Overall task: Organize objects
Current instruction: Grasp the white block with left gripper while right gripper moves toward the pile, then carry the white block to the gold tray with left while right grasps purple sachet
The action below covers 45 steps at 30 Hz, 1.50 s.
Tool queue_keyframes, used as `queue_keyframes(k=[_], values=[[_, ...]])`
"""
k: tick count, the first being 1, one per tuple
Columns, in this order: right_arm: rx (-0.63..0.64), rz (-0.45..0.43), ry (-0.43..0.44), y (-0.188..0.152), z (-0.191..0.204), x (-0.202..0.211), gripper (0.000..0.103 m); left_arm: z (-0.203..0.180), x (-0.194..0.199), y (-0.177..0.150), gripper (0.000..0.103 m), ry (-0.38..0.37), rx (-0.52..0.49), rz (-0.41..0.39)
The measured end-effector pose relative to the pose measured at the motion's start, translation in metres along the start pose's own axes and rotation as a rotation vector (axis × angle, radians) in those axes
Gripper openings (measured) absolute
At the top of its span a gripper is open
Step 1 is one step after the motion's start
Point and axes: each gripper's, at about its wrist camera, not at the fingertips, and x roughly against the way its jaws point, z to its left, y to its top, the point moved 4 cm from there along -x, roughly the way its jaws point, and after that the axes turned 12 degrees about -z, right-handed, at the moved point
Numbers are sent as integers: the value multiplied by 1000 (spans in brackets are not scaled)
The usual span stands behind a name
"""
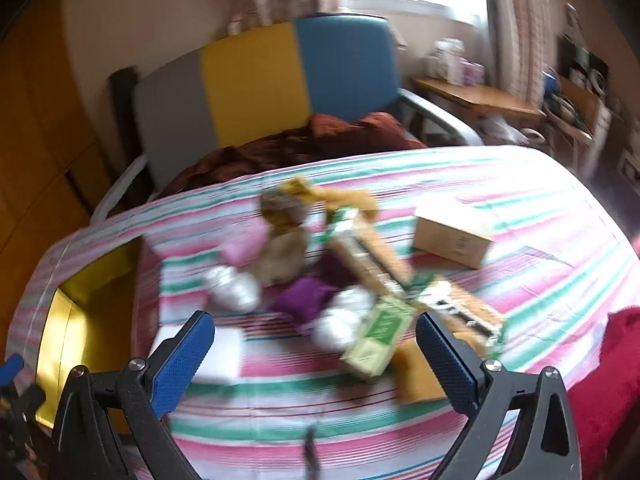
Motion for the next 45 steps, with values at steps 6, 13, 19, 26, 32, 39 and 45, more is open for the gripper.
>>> queue_keyframes(k=[6,13,19,26,32,39,45], values=[[-66,5,-16,9,-34,-2,103,-46,-24,18,103,-126,-201,1],[-44,25,51,6,-45,-11,103,-106,-75,19,103,-342,-510,159],[-98,63,151,3,-46,-15,103,-129,-111,11,102,-423,-671,279],[-174,58,196,3,-56,-17,103,-140,-149,2,92,-497,-734,416],[-197,61,202,5,-60,-19,103,-149,-165,-14,91,-530,-790,485],[-199,67,193,3,-61,-22,103,-153,-164,-25,63,-572,-745,528],[-187,74,188,3,-60,-23,103,-154,-140,-15,61,-571,-654,445]])
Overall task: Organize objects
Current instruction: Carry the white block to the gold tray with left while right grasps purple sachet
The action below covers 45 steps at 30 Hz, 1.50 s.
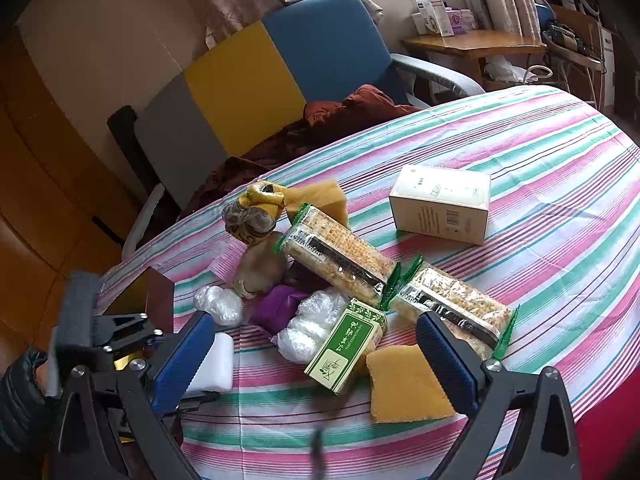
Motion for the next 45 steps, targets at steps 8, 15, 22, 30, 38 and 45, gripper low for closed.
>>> queue_keyframes(k=[8,15,22,30,38,45], values=[[96,76,20,-11,21,-11,103,1,77,-9,61,73,264,-219],[267,221,25,-30,59,-44,92,15,117,-41,62,159,477,-331],[420,291,-35,-27,84,-93,89,17,129,-81,63,198,608,-364],[571,406,-94,-31,74,-136,87,14,148,-109,64,224,671,-390],[601,425,-41,-37,69,-133,73,15,148,-124,64,236,732,-393],[593,351,25,-27,74,-98,39,17,148,-131,64,262,771,-393]])
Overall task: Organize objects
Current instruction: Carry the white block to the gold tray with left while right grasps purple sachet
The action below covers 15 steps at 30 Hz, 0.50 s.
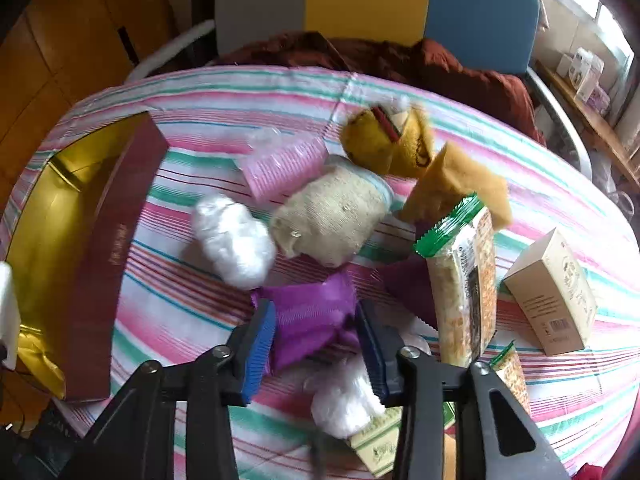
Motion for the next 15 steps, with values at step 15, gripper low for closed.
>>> queue_keyframes(k=[15], values=[[54,89,-4,4,16,-37,70,8,15,-9,64,28,45,-20]])
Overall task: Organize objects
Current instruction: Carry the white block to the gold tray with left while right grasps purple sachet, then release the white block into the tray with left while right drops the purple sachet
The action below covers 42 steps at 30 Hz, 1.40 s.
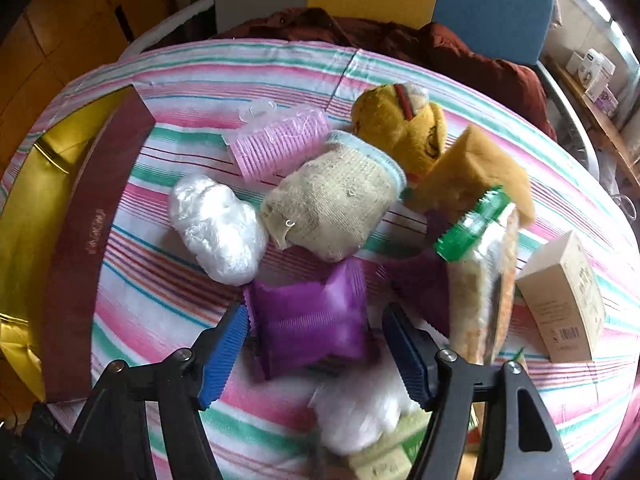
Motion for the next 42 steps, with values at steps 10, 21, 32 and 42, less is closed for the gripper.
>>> queue_keyframes(k=[10,21,32,42], values=[[-2,-76,38,0,10,21,40,10,3,-5,64,42,43,-9],[58,-239,180,13,86,84,40,41,19,1,64,135,124,-71],[158,-191,333,51,230,45,50,123,27,38,73,439,210,-122],[159,-241,331,49,256,55,65,140,61,31,99,603,228,-198]])
